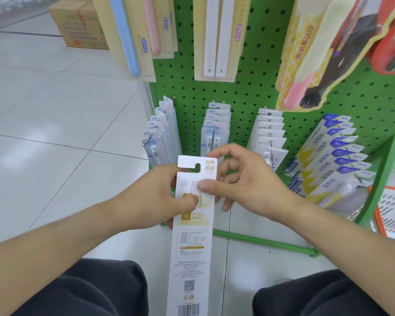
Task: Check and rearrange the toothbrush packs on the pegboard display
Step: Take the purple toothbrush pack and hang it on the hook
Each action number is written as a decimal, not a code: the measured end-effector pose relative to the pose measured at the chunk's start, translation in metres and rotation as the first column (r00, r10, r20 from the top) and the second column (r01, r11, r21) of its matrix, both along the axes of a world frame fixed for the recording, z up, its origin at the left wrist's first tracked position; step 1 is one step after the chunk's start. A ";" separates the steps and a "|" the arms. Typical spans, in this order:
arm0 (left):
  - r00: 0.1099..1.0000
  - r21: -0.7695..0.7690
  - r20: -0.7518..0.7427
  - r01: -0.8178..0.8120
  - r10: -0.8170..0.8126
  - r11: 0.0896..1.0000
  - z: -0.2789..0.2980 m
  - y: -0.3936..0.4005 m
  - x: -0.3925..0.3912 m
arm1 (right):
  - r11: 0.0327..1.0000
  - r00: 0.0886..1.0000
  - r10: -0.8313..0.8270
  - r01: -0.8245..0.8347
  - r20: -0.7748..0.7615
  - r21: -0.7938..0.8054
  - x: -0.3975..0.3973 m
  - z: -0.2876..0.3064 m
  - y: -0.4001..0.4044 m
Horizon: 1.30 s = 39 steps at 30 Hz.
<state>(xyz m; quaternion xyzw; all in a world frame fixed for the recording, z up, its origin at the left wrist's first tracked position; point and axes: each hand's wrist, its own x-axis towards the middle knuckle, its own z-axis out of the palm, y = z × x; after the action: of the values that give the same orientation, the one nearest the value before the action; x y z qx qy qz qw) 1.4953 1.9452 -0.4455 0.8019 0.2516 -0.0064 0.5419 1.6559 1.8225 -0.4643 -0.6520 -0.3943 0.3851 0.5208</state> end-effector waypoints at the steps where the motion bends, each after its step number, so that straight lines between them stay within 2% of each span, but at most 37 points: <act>1: 1.000 -0.010 -0.006 0.022 -0.022 1.000 0.000 0.000 0.000 | 0.999 0.999 -0.032 0.032 0.017 0.013 -0.001 0.001 0.000; 6: 0.985 -0.028 -0.042 0.169 -0.170 0.985 -0.001 -0.004 0.000 | 0.999 0.981 -0.051 0.051 0.186 0.004 -0.007 0.002 0.001; 10: 0.991 -0.006 -0.016 0.129 -0.129 0.992 -0.002 -0.004 -0.001 | 0.999 0.966 -0.046 0.046 0.254 0.007 -0.009 0.003 0.003; 14: 0.998 0.083 -0.055 0.027 -0.023 0.996 -0.004 0.001 -0.005 | 0.999 0.981 -0.033 0.040 0.191 -0.030 -0.005 0.003 0.002; 16: 0.997 0.080 -0.062 -0.045 0.050 0.996 -0.004 0.003 -0.006 | 1.000 0.992 -0.001 0.005 0.128 -0.029 -0.004 0.004 0.001; 21: 0.988 0.136 0.047 -0.151 0.146 0.979 -0.003 0.003 -0.007 | 0.998 1.000 0.005 -0.006 0.024 0.056 -0.005 0.011 -0.004; 24: 0.993 0.192 0.104 -0.079 0.059 0.978 -0.005 0.001 -0.008 | 0.997 0.999 -0.048 0.049 -0.025 0.056 -0.004 0.012 -0.003; 27: 0.995 0.367 0.042 0.066 -0.087 0.928 -0.008 -0.002 -0.008 | 0.994 0.989 -0.089 0.096 -0.117 0.058 -0.002 0.015 -0.004; 32: 0.987 0.495 0.020 0.128 -0.158 0.859 -0.005 -0.008 -0.006 | 0.994 0.961 -0.095 0.107 -0.260 0.035 -0.001 0.018 -0.010; 34: 0.989 0.492 0.023 0.115 -0.145 0.863 -0.003 -0.010 -0.006 | 0.996 0.972 -0.065 0.078 -0.228 0.049 0.001 0.018 -0.014; 36: 0.994 0.500 0.048 0.061 -0.098 0.864 -0.002 -0.013 -0.006 | 0.996 0.991 -0.033 0.043 -0.129 0.075 0.002 0.017 -0.021; 39: 0.996 0.382 0.065 0.033 -0.062 0.924 -0.004 -0.017 -0.004 | 0.991 0.997 -0.067 0.070 -0.028 0.112 0.006 0.007 -0.036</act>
<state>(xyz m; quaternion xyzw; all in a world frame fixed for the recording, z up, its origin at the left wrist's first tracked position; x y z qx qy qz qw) 1.4913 1.9285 -0.4496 0.8972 0.2079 0.0599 0.3849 1.6623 1.7865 -0.4569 -0.6300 -0.3865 0.3520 0.5743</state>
